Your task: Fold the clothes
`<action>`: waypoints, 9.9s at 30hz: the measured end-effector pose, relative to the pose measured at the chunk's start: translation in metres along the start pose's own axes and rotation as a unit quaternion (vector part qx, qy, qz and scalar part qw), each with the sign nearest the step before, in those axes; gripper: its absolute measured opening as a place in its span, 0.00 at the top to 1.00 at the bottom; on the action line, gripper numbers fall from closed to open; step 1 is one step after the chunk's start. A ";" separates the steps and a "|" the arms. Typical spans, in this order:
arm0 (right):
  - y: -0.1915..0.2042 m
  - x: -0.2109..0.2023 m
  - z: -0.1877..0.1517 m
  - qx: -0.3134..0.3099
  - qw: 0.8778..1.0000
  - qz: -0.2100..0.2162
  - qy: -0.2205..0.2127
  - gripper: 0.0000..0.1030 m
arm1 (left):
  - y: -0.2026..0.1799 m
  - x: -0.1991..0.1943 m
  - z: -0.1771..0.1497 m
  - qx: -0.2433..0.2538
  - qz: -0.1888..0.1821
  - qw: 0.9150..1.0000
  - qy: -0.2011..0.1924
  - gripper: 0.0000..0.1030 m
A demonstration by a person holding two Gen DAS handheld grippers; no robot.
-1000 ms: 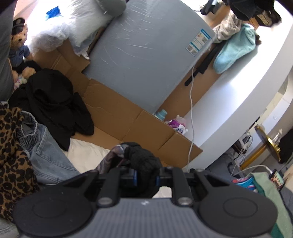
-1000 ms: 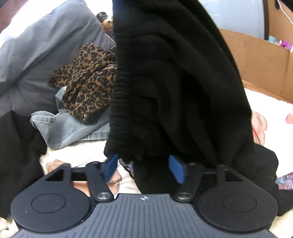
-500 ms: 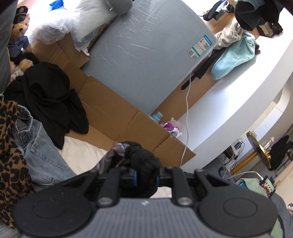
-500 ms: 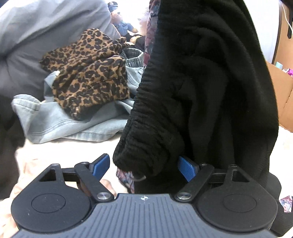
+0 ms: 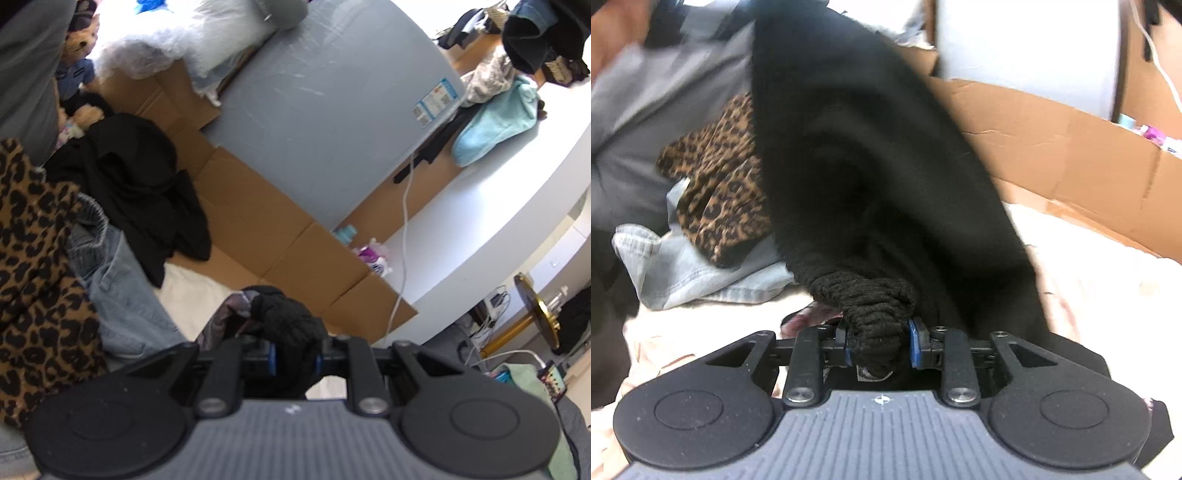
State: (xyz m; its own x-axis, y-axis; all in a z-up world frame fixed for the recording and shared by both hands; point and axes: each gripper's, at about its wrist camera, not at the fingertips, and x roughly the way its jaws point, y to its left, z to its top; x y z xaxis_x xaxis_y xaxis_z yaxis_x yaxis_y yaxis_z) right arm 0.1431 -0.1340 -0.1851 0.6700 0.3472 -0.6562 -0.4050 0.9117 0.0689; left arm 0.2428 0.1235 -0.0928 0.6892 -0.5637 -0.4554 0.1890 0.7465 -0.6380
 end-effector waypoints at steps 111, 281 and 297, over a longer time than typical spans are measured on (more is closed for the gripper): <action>-0.231 0.120 -0.017 0.291 0.952 0.097 0.008 0.68 | -0.039 0.099 -0.180 0.519 0.070 0.832 0.183 0.84; -0.419 0.158 0.107 0.170 0.976 -0.089 0.107 0.53 | 0.008 0.303 0.011 0.213 0.268 0.930 0.134 0.46; -0.361 0.014 0.085 0.161 0.979 -0.079 0.093 0.53 | -0.063 0.186 -0.032 0.270 0.221 0.923 0.161 0.46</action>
State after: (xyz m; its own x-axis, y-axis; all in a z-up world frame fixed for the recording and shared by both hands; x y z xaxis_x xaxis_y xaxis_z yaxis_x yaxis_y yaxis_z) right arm 0.3511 -0.4393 -0.1554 0.5723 0.1771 -0.8007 -0.0677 0.9833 0.1690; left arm 0.3370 -0.0400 -0.1568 0.5555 -0.1733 -0.8133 0.3209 0.9469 0.0174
